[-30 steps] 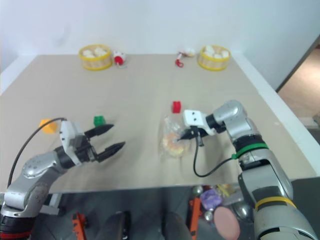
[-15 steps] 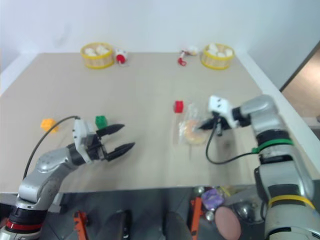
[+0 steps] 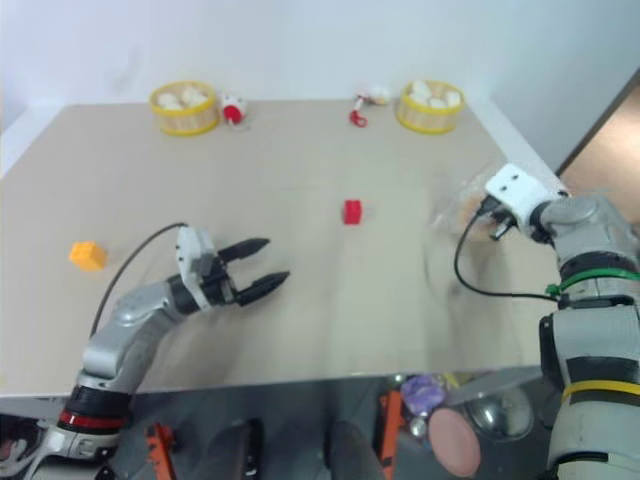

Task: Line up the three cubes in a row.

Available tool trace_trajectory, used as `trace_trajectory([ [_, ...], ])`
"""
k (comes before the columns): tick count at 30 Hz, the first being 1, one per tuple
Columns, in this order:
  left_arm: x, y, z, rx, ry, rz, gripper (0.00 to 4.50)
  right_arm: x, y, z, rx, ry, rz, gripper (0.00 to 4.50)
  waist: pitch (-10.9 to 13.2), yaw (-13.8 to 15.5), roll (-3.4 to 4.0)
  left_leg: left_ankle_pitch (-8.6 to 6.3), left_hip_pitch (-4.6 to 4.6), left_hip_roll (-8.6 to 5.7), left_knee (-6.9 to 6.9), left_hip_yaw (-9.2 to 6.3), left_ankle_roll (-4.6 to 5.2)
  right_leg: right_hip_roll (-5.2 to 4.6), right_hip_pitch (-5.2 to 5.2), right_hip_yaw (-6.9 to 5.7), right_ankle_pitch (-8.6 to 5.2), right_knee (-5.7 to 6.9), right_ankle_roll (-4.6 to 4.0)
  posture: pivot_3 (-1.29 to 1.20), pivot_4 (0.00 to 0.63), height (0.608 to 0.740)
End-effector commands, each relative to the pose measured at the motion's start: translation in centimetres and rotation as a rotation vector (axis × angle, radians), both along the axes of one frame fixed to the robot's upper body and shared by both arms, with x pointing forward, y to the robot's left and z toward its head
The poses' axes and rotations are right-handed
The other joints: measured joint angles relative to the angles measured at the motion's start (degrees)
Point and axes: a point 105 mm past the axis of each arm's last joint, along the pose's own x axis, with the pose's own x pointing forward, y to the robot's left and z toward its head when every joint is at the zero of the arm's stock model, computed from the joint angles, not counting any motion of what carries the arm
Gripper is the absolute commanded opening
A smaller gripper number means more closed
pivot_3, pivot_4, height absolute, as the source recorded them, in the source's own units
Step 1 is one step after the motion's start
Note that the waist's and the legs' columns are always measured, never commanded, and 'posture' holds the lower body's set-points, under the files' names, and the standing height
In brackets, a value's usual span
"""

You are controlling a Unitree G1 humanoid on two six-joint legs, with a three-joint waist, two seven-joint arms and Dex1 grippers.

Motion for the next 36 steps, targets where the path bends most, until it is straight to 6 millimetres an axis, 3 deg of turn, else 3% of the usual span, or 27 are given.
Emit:
trace_trajectory([
  [1,0.0,-0.2,0.7,0.003,-0.044,-0.007,4.19,0.3,-0.7,1.0,0.032,-0.096,-0.071,2.06,0.00,-0.08,0.00,0.00,-0.01,-0.01,0.01,0.00,0.00,0.00,0.00,0.01,0.01,0.00,0.02,0.00,0.150,0.740],
  [8,-0.2,0.0,0.3,-0.017,-0.020,0.007,4.19,0.7,-0.4,1.0,0.144,-0.157,-0.127,4.43,0.00,-0.69,0.00,0.01,-0.01,-0.01,0.11,-0.01,0.01,0.00,0.02,0.01,0.08,0.00,0.17,0.00,0.150,0.740],
  [16,-0.4,0.2,0.1,-0.039,-0.006,0.031,4.19,1.4,0.1,3.7,0.205,-0.280,-0.140,4.47,-0.01,-0.83,0.01,0.03,0.00,-0.01,0.17,0.00,0.03,0.04,0.04,0.09,0.15,0.00,0.28,0.00,0.150,0.740],
  [21,-0.3,0.3,0.2,-0.049,-0.006,0.041,4.19,1.4,-0.9,8.3,0.249,-0.502,-0.223,4.47,0.00,-0.84,0.09,0.03,-0.04,-0.03,0.17,0.09,0.03,0.02,-0.03,0.22,0.18,0.00,0.33,0.00,0.150,0.740],
  [25,-0.3,0.4,0.3,-0.054,-0.009,0.046,4.19,1.4,-0.8,10.2,0.285,-0.579,-0.221,4.47,-0.01,-0.81,0.09,0.03,-0.05,-0.03,0.17,0.06,0.03,0.02,-0.02,0.19,0.18,0.00,0.32,0.00,0.150,0.740],
  [28,-0.2,0.6,0.5,-0.059,-0.012,0.050,4.19,2.0,1.2,11.3,0.377,-0.597,-0.112,4.47,-0.01,-0.81,0.10,0.03,-0.07,-0.06,0.17,0.07,0.04,0.00,-0.03,0.21,0.18,0.00,0.32,0.00,0.150,0.740],
  [30,-0.2,0.8,0.7,-0.060,-0.015,0.052,4.19,2.6,4.7,10.8,0.454,-0.521,0.080,4.47,-0.02,-1.12,0.12,0.03,-0.06,-0.06,0.17,0.10,0.04,0.01,-0.03,0.24,0.19,0.00,0.35,0.00,0.150,0.740],
  [33,-0.2,0.9,0.7,-0.051,-0.018,0.047,4.19,2.3,9.7,8.9,0.514,-0.363,0.361,4.47,-0.03,-1.26,0.13,0.02,0.00,0.02,0.17,0.12,0.05,0.10,-0.03,0.28,0.22,0.00,0.39,0.00,0.150,0.740],
  [36,-0.2,1.1,0.7,-0.029,-0.025,0.044,4.19,0.8,13.2,6.3,0.486,-0.232,0.549,4.47,-0.05,-0.82,0.15,0.02,-0.01,0.16,0.20,0.00,0.05,0.22,0.03,0.13,0.20,0.01,0.42,0.00,0.150,0.740],
])
